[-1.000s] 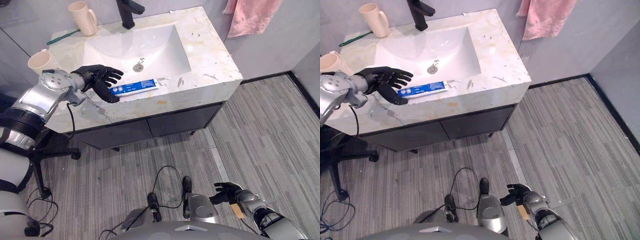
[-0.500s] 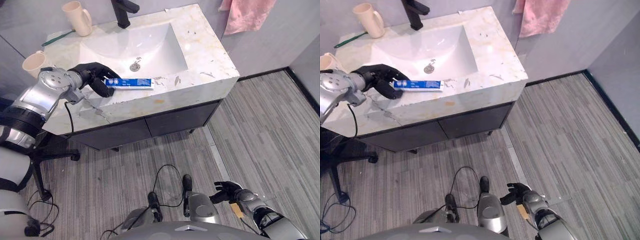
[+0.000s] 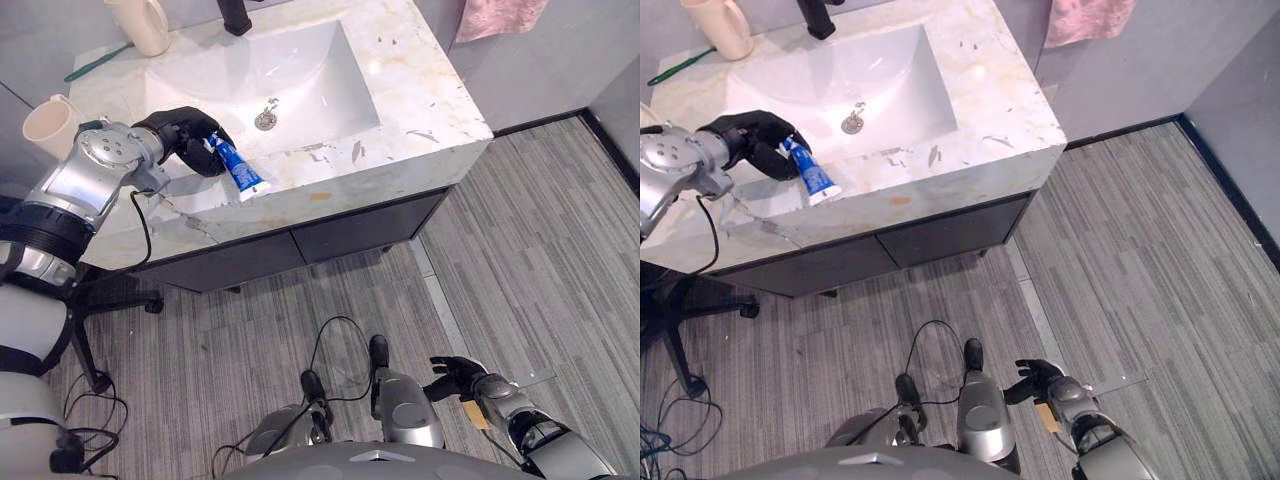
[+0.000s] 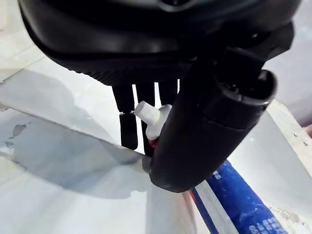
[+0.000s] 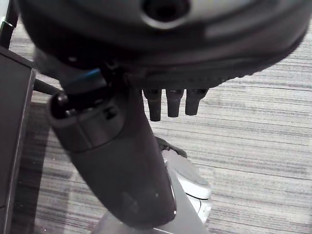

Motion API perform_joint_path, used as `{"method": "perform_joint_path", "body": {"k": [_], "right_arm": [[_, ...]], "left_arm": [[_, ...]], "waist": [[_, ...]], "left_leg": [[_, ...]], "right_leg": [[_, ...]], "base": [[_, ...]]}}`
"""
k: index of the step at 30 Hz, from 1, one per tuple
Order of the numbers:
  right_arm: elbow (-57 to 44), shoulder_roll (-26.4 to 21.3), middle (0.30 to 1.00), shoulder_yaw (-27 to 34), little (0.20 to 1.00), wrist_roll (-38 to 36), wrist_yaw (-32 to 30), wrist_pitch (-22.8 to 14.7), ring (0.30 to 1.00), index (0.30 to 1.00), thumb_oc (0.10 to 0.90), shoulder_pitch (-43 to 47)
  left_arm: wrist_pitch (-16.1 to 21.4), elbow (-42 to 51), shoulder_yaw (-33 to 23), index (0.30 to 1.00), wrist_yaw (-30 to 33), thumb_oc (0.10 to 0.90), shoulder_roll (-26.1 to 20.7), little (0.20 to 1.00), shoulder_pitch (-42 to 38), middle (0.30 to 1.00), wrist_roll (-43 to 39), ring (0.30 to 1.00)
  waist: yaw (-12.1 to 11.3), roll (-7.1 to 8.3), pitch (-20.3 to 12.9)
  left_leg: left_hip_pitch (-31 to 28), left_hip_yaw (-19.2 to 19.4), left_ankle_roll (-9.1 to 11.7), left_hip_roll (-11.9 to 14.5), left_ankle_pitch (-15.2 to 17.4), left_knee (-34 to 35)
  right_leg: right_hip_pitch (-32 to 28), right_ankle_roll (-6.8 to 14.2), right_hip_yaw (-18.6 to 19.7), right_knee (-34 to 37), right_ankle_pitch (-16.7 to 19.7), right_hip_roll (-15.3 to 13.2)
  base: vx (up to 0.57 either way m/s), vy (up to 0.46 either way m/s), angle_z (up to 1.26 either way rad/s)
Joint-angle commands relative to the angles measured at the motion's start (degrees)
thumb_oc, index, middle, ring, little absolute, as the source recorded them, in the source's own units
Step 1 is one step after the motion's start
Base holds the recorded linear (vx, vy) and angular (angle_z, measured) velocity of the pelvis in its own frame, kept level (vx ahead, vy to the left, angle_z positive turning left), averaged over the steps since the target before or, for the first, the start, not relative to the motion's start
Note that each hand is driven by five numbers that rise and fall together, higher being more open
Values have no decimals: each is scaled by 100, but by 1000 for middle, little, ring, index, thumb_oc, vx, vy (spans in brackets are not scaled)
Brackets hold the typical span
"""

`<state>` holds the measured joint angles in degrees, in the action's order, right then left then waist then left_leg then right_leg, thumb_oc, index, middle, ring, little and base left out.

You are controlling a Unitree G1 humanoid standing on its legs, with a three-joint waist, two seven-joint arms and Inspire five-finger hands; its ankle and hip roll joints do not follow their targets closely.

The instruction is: Organize the bathroom.

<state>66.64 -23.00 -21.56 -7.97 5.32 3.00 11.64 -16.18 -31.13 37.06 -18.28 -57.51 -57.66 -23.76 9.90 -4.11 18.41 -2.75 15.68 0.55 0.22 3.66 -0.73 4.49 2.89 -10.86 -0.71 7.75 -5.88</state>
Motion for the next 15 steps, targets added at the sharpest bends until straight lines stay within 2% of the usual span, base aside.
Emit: {"method": "perform_joint_path", "body": {"k": [1, 3, 4, 5, 7, 8, 9, 10, 11, 14, 15], "right_arm": [[127, -114, 900, 275, 900, -531, -391, -93, 900, 900, 800, -381], [124, -139, 900, 472, 900, -858, -658, -160, 900, 900, 800, -470], [18, -294, 900, 927, 900, -1481, -1057, -311, 900, 900, 800, -654], [9, -308, 900, 954, 900, -1501, -1065, -305, 900, 900, 800, -666], [-204, -502, 900, 1388, 900, -1641, -1246, -291, 900, 900, 800, -816], [-245, -558, 900, 1494, 900, -1738, -1363, -363, 900, 900, 800, -852], [-298, -786, 900, 1874, 900, -1866, -1417, -432, 900, 900, 800, -941], [-353, -1021, 900, 2235, 900, -2013, -1507, -683, 900, 900, 800, -1002], [-486, -1225, 900, 2469, 900, -2120, -1492, -680, 900, 900, 800, -1023], [-1001, -1921, 900, 3294, 900, -2310, -1682, -993, 900, 900, 800, -1010], [-1001, -1921, 900, 3294, 900, -2310, -1682, -993, 900, 900, 800, -1010]], "left_arm": [[107, 884, -1155, 300, 374, 400, 180, 300, 369, 300, -2328, 300], [60, 1302, -1448, 300, 688, 400, 334, 300, 569, 300, -2788, 300], [-9, 2120, -1899, 300, 1320, 400, 581, 300, 876, 300, -3498, 300], [-20, 2174, -1932, 300, 1357, 400, 598, 300, 907, 300, -3531, 300], [-116, 2724, -2239, 300, 1818, 400, 785, 300, 1062, 300, -3808, 300], [-108, 2805, -2300, 300, 1881, 400, 815, 300, 1090, 300, -3834, 300], [-127, 2971, -2434, 300, 1985, 400, 865, 300, 1089, 300, -3969, 300], [-111, 3069, -2525, 300, 2005, 400, 907, 300, 1087, 300, -4078, 300], [-178, 3142, -2574, 300, 2087, 400, 907, 300, 1044, 300, -4146, 300], [-191, 3051, -2611, 300, 2105, 400, 895, 300, 876, 300, -4245, 300], [-191, 3051, -2611, 300, 2105, 400, 895, 300, 876, 300, -4245, 300]], "waist": [[-79, 84, -508], [-66, 104, -573], [-29, 179, -667], [-25, 179, -675], [17, 272, -749], [27, 289, -764], [54, 359, -806], [76, 408, -838], [90, 440, -862], [160, 509, -951], [160, 509, -951]], "left_leg": [[23, 205, -10, 351, 258, -905], [-15, 181, 0, 361, 237, -867], [-52, 161, -1, 388, 230, -853], [-54, 161, -1, 391, 232, -852], [-73, 162, -13, 420, 272, -851], [-78, 171, -14, 430, 279, -851], [-96, 189, -21, 449, 305, -854], [-124, 196, -30, 453, 338, -840], [-146, 208, -26, 460, 344, -832], [-242, 230, -24, 462, 380, -759], [-242, 230, -24, 462, 380, -759]], "right_leg": [[436, 542, 276, -350, -572, -140], [395, 530, 298, -309, -589, -91], [350, 517, 329, -280, -609, -30], [349, 517, 330, -281, -611, -26], [335, 510, 349, -293, -639, 17], [333, 510, 352, -298, -644, 23], [317, 514, 351, -310, -651, 35], [302, 523, 365, -318, -649, 47], [284, 527, 364, -318, -650, 54], [246, 527, 400, -308, -647, 91], [246, 527, 400, -308, -647, 91]], "base": [[108, 0, 4], [111, 0, 4], [95, -6, 9], [108, -19, 13], [53, -22, 4], [54, -27, -8], [65, -26, -10], [80, -30, -13], [74, -13, -14], [61, 0, -18], [49, 13, -18]]}}
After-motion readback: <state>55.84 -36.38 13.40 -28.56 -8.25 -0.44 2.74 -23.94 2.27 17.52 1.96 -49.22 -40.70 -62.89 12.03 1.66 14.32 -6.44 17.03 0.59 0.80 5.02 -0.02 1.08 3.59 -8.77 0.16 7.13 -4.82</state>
